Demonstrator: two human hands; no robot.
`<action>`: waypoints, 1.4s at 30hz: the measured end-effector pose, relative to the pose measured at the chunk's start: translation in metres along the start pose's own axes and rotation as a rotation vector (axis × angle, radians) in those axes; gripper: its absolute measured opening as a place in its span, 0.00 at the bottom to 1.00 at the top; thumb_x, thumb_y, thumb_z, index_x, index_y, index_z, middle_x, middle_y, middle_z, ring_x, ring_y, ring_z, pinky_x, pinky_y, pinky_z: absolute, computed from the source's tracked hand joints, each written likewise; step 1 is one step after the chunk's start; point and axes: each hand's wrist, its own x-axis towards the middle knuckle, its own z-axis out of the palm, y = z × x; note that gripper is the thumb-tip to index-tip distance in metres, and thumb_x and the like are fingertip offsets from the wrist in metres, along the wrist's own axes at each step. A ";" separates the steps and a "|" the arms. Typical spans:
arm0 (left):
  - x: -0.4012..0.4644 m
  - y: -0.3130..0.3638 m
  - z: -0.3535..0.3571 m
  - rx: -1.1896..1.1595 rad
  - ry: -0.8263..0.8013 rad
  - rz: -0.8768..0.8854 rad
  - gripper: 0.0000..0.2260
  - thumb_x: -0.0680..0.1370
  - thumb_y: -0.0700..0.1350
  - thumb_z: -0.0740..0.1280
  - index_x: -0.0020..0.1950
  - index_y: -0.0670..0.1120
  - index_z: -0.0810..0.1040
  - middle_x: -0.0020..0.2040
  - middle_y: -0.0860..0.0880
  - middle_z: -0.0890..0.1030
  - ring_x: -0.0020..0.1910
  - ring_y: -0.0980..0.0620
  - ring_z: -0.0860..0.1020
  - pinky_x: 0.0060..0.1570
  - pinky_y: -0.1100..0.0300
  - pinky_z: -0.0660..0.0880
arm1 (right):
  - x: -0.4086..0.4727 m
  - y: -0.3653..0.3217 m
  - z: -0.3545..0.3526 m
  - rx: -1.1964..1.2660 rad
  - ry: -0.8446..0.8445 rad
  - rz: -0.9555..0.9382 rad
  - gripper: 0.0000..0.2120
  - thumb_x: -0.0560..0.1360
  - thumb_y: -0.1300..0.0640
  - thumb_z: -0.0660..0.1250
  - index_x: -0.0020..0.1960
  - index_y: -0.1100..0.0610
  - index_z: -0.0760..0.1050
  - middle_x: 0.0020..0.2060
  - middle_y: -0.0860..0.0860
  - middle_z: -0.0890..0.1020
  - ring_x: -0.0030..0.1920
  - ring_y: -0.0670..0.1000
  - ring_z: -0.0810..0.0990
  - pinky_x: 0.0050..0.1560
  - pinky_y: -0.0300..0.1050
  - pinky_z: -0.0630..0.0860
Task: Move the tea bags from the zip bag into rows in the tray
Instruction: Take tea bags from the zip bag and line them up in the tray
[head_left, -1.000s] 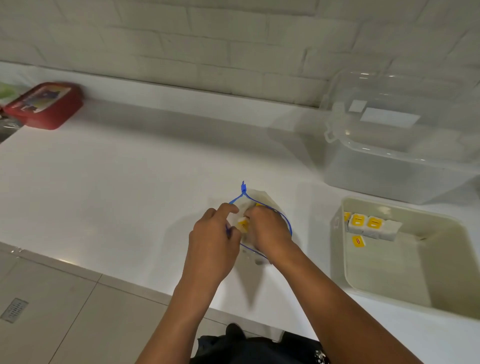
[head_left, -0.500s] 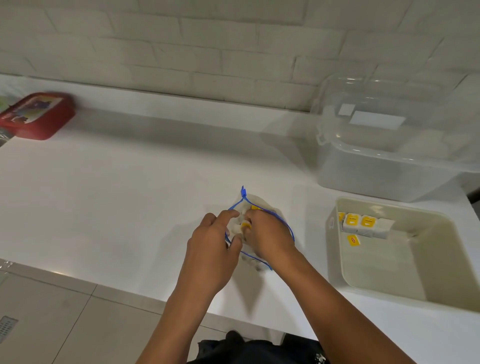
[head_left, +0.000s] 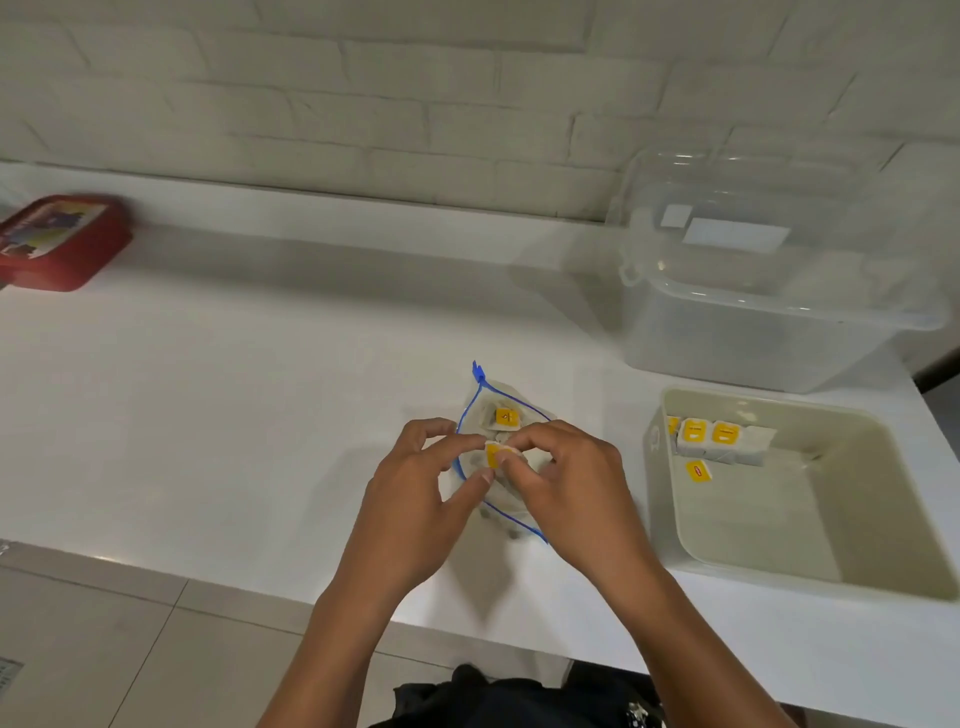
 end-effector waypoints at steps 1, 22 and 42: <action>0.000 0.000 0.000 -0.017 0.013 0.011 0.08 0.77 0.56 0.70 0.56 0.63 0.81 0.61 0.64 0.71 0.46 0.64 0.77 0.46 0.62 0.75 | -0.001 -0.002 -0.003 0.025 -0.025 0.017 0.04 0.75 0.50 0.72 0.42 0.48 0.82 0.40 0.41 0.82 0.40 0.43 0.78 0.41 0.35 0.72; 0.004 -0.008 -0.003 0.079 0.098 0.001 0.11 0.78 0.47 0.71 0.41 0.61 0.75 0.45 0.60 0.79 0.42 0.61 0.79 0.39 0.64 0.76 | 0.055 -0.001 0.037 -0.682 -0.582 0.073 0.12 0.79 0.61 0.64 0.62 0.60 0.74 0.60 0.56 0.79 0.59 0.55 0.79 0.56 0.46 0.75; 0.001 0.033 -0.010 -0.165 0.358 0.025 0.02 0.78 0.47 0.71 0.47 0.55 0.81 0.55 0.62 0.78 0.54 0.61 0.78 0.41 0.68 0.75 | 0.012 -0.029 -0.046 -0.094 -0.114 0.083 0.07 0.73 0.61 0.65 0.43 0.50 0.79 0.31 0.44 0.77 0.35 0.45 0.77 0.37 0.35 0.72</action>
